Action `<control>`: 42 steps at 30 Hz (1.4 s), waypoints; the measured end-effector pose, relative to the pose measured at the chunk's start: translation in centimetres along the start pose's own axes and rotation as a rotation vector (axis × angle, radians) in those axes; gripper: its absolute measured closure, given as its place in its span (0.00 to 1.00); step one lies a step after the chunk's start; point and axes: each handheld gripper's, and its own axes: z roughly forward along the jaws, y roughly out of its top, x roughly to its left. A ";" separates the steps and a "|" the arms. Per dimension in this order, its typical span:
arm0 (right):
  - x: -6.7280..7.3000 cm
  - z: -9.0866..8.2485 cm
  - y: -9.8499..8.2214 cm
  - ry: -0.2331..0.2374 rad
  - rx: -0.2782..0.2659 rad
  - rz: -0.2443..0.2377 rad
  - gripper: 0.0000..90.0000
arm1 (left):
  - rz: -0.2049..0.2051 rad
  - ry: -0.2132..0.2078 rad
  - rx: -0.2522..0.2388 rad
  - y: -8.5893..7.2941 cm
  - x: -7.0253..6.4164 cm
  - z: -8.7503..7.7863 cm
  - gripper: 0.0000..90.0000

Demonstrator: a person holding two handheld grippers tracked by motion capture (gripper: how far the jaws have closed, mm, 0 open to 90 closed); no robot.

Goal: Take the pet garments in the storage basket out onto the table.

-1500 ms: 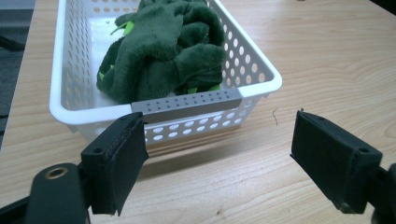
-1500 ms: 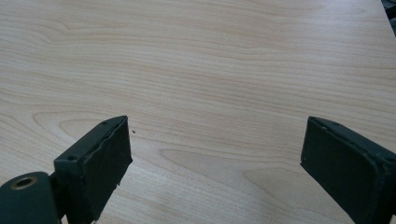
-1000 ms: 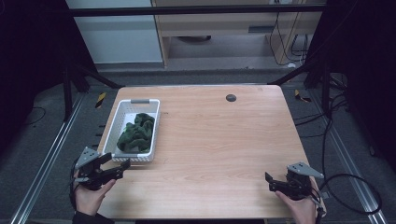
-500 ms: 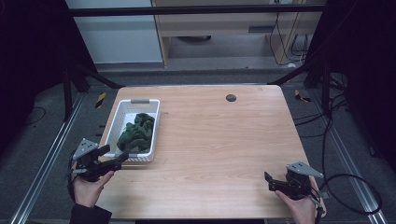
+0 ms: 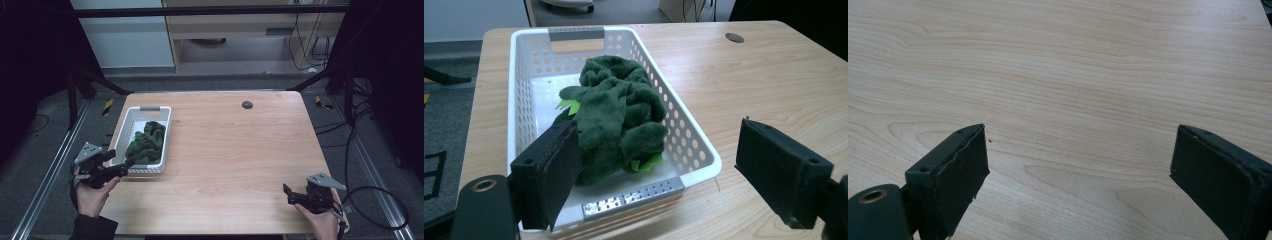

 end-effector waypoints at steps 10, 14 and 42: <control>0.0 0.0 0.0 0.006 0.000 0.000 0.09 | 0.017 0.004 0.011 1.5 -0.2 0.9 0.19; 0.0 0.0 0.0 0.006 0.000 -0.002 0.09 | 0.018 0.001 0.014 1.9 -0.2 1.4 0.19; 0.0 0.2 0.1 0.014 0.004 -0.011 0.09 | 0.055 0.022 0.115 4.0 0.2 4.9 0.18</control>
